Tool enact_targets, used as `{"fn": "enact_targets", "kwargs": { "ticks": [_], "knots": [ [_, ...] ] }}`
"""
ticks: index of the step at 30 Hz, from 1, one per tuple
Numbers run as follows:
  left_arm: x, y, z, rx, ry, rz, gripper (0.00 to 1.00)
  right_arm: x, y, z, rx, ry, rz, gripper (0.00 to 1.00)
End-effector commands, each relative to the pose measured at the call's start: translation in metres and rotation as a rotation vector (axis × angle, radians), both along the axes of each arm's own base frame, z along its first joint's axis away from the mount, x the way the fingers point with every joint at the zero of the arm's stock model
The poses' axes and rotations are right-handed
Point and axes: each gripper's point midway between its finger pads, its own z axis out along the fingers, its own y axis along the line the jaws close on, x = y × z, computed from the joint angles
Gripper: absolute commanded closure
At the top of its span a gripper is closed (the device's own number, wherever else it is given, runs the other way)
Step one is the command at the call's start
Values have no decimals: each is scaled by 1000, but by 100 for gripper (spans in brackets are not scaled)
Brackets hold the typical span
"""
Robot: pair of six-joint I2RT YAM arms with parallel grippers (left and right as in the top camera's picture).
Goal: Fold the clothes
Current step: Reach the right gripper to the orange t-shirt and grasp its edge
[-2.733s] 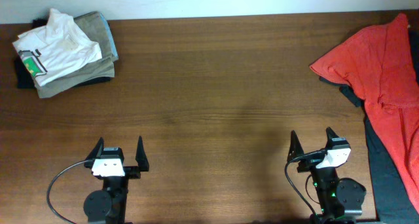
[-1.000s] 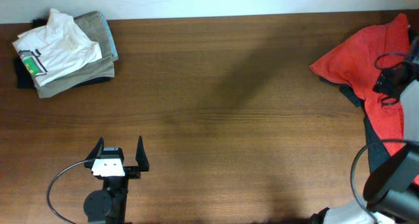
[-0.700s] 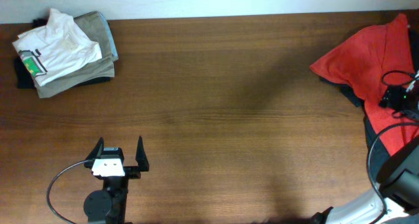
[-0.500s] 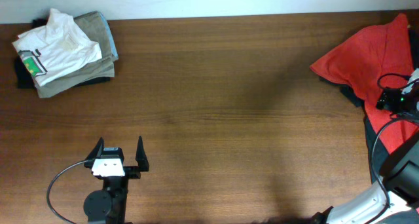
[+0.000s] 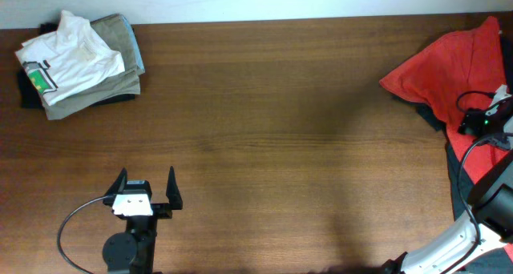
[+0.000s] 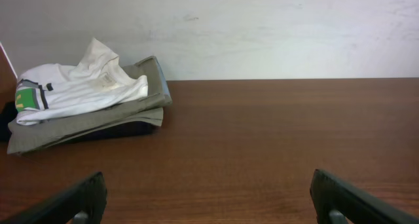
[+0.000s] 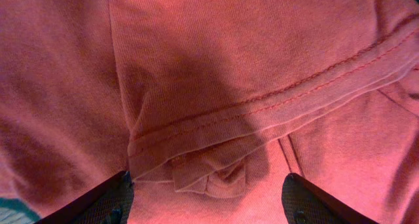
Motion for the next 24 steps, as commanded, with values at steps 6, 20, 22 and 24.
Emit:
{"fn": "enact_targets", "kwargs": {
  "ticks": [6, 20, 22, 24],
  "knots": [
    [0, 0, -2, -9, 1, 1, 1, 8, -3, 4, -10, -23, 9, 32],
    [0, 0, -2, -9, 1, 1, 1, 11, -6, 6, -21, -37, 9, 60],
    [0, 0, -1, -9, 0, 1, 1, 12, -6, 7, -23, -41, 8, 62],
    [0, 0, -2, -10, 1, 1, 1, 13, -7, 6, -24, -44, 9, 64]
  ]
}}
